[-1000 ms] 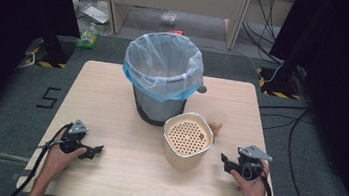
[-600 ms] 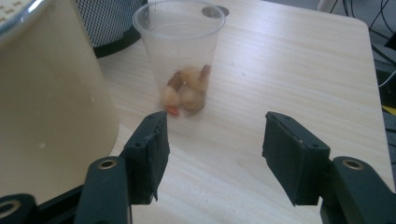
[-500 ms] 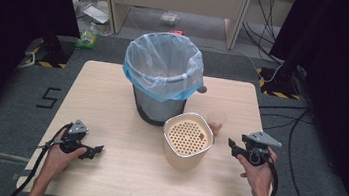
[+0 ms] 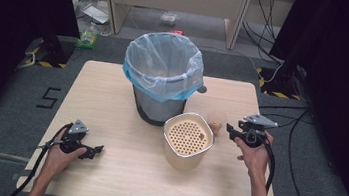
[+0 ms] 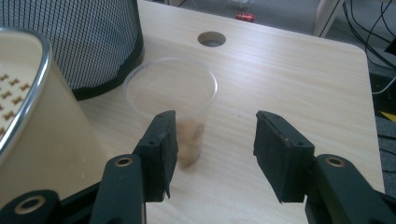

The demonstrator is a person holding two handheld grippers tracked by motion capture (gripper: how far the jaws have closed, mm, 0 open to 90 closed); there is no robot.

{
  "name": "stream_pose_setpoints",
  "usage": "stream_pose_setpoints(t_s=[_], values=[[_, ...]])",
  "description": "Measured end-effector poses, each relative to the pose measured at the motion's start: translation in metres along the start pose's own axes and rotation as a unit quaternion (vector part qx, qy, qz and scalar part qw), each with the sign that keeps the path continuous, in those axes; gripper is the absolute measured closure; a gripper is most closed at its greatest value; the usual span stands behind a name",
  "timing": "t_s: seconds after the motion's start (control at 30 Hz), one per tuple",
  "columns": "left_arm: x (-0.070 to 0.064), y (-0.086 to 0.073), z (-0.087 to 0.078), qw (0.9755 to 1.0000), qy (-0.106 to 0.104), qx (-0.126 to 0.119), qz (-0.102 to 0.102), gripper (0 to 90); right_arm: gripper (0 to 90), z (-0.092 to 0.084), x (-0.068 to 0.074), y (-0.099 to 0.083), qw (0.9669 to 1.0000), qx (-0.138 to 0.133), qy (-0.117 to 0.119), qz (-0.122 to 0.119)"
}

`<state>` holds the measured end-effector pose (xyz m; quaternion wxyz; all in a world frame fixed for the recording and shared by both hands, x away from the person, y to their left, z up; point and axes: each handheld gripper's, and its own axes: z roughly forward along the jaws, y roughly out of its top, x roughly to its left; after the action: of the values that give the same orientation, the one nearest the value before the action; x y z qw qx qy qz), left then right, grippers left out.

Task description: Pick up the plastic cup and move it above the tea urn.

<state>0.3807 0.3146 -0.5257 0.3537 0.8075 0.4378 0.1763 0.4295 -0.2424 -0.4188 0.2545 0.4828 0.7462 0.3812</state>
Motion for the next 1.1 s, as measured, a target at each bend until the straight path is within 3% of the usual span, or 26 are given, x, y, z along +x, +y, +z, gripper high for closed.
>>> stream_pose_setpoints(t_s=[0.73,1.1], values=[[0.0,0.0,0.0,1.0,0.0,0.0,0.001,0.0,55.6,0.027,-0.004,0.04,0.9997,0.023,-0.005,0.003],[0.0,0.001,0.001,1.0,0.001,0.0,0.0,0.0,62.4,0.055,0.0,0.041,0.9975,0.068,-0.006,-0.019]])
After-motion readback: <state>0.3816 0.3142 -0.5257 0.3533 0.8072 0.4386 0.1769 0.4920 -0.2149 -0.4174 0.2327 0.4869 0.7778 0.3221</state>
